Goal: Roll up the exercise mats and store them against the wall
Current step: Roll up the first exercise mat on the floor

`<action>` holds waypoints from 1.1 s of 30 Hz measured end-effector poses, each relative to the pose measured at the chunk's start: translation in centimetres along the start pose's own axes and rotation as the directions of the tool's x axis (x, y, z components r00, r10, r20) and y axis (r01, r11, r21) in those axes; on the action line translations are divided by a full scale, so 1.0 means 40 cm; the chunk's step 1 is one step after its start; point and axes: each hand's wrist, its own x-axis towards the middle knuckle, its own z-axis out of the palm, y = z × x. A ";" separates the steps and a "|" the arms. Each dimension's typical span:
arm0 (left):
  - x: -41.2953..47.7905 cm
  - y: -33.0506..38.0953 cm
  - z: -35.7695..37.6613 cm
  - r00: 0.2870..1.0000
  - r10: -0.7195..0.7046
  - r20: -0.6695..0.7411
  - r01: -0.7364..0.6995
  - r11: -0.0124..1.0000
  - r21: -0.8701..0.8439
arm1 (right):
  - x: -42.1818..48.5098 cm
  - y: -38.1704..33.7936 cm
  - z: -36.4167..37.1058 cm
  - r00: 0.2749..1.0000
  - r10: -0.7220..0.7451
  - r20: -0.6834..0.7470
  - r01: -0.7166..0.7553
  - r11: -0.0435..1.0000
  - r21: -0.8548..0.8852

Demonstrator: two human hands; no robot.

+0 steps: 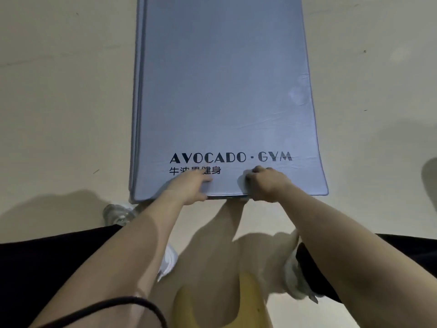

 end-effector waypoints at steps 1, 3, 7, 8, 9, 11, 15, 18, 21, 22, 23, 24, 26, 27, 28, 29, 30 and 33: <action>-0.006 -0.001 -0.039 1.000 -0.013 0.013 0.014 0.996 -0.086 | -0.010 0.004 -0.027 1.000 0.000 0.009 0.000 0.999 0.046; -0.008 0.003 -0.119 0.999 -0.023 0.040 0.029 0.985 -0.172 | -0.030 0.007 -0.068 1.000 0.023 0.001 -0.022 0.991 0.134; 0.028 0.015 -0.191 0.997 -0.019 -0.071 0.012 0.996 -0.091 | -0.023 0.039 -0.102 0.975 0.100 -0.199 -0.068 0.984 0.162; 0.037 0.018 -0.192 0.990 -0.054 -0.131 0.047 0.997 -0.055 | -0.011 0.047 -0.108 0.949 0.125 -0.291 -0.091 0.987 0.129; 0.049 0.020 -0.187 0.972 -0.087 -0.217 0.086 0.996 -0.015 | 0.006 0.057 -0.116 0.908 0.149 -0.393 -0.116 0.988 0.105; 0.066 0.023 -0.177 0.902 -0.116 -0.415 0.157 0.985 0.067 | 0.047 0.072 -0.138 0.797 0.169 -0.580 -0.136 0.986 0.100; 0.117 0.011 -0.163 0.817 -0.101 -0.568 0.200 0.973 0.115 | 0.142 0.080 -0.145 0.700 0.132 -0.702 -0.125 0.990 0.061; 0.151 -0.007 -0.189 0.857 -0.186 -0.480 0.217 0.976 0.009 | 0.174 0.085 -0.123 0.693 0.138 -0.708 -0.089 0.990 0.107; 0.166 -0.018 -0.208 0.900 -0.215 -0.379 0.199 0.977 -0.080 | 0.162 0.101 -0.097 0.717 0.130 -0.685 -0.054 0.990 0.132; 0.164 -0.014 -0.207 0.905 -0.213 -0.367 0.199 0.977 -0.077 | 0.153 0.105 -0.089 0.750 0.143 -0.646 -0.081 0.989 0.125; 0.159 -0.007 -0.201 0.904 -0.207 -0.375 0.204 0.978 -0.047 | 0.148 0.108 -0.085 0.776 0.158 -0.611 -0.110 0.987 0.115; 0.156 0.000 -0.194 0.897 -0.195 -0.396 0.212 0.977 0.000 | 0.144 0.108 -0.086 0.789 0.163 -0.592 -0.120 0.986 0.112; 0.154 0.007 -0.181 0.869 -0.158 -0.470 0.221 0.972 0.083 | 0.141 0.101 -0.099 0.777 0.119 -0.619 -0.094 0.993 0.073; 0.162 0.005 -0.175 0.854 -0.136 -0.502 0.218 0.970 0.108 | 0.143 0.092 -0.099 0.727 0.092 -0.680 -0.095 0.995 0.032; 0.174 0.000 -0.172 0.848 -0.123 -0.515 0.218 0.967 0.128 | 0.139 0.077 -0.096 0.664 0.076 -0.744 -0.114 0.993 0.000; 0.189 -0.005 -0.172 0.846 -0.128 -0.518 0.228 0.964 0.134 | 0.136 0.062 -0.084 0.598 0.057 -0.800 -0.117 0.993 -0.017; 0.203 -0.008 -0.173 0.848 -0.145 -0.510 0.242 0.962 0.128 | 0.131 0.050 -0.062 0.551 0.022 -0.834 -0.109 0.993 -0.047; 0.251 -0.017 -0.171 0.822 -0.197 -0.534 0.271 0.961 0.063 | 0.108 0.043 0.049 0.681 -0.016 -0.732 -0.086 0.991 -0.102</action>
